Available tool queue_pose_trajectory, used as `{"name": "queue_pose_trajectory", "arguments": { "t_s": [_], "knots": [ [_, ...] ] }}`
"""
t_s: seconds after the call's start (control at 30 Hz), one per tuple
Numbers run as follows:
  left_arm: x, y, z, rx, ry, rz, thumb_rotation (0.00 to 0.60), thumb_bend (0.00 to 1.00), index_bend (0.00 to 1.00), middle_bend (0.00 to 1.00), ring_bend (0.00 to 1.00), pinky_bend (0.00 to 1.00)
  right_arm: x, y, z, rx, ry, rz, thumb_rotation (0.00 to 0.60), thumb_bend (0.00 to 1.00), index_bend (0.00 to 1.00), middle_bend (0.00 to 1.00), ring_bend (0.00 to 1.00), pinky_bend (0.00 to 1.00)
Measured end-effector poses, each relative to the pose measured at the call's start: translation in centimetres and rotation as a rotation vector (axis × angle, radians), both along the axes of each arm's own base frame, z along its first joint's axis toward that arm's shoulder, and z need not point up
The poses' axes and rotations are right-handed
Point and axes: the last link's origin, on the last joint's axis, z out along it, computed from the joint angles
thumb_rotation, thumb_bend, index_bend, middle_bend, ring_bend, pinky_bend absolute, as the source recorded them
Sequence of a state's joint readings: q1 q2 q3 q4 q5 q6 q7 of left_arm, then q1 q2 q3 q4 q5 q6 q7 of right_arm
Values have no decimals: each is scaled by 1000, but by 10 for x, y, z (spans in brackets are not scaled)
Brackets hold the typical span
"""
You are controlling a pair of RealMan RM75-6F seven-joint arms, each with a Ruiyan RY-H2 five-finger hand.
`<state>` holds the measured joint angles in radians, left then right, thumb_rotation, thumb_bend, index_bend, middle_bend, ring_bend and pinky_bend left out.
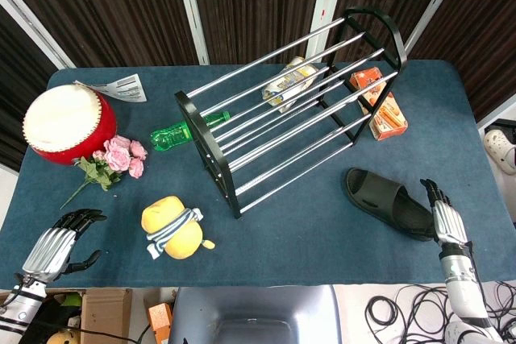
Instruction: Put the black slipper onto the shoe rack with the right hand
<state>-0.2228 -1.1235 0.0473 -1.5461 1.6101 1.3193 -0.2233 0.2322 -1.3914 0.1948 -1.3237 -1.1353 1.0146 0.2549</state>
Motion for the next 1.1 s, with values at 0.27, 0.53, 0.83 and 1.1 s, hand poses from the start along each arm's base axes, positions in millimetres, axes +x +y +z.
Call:
{"name": "queue_pose_trajectory", "arguments": {
  "t_s": [0.27,0.53,0.83,1.1],
  "knots": [
    [0,-1,0,-9,-2,2,600,319,275,206,142,191,1,2,1,-3,-6,12,600,62,0,0,0,80],
    [1,-2,-1,-18,-1,2,600,319,276,209,143,192,2,-3,-3,-2,-25,16,600,63,0,0,0,94],
    [2,-3,-1,-26,-1,-6,600,318,276,210,144,193,11,-14,-19,33,-84,38,600,63,0,0,0,107],
    [2,-3,1,-18,-10,-6,600,318,276,210,143,193,14,-18,-31,64,-80,39,600,62,0,0,0,119]
  ]
}}
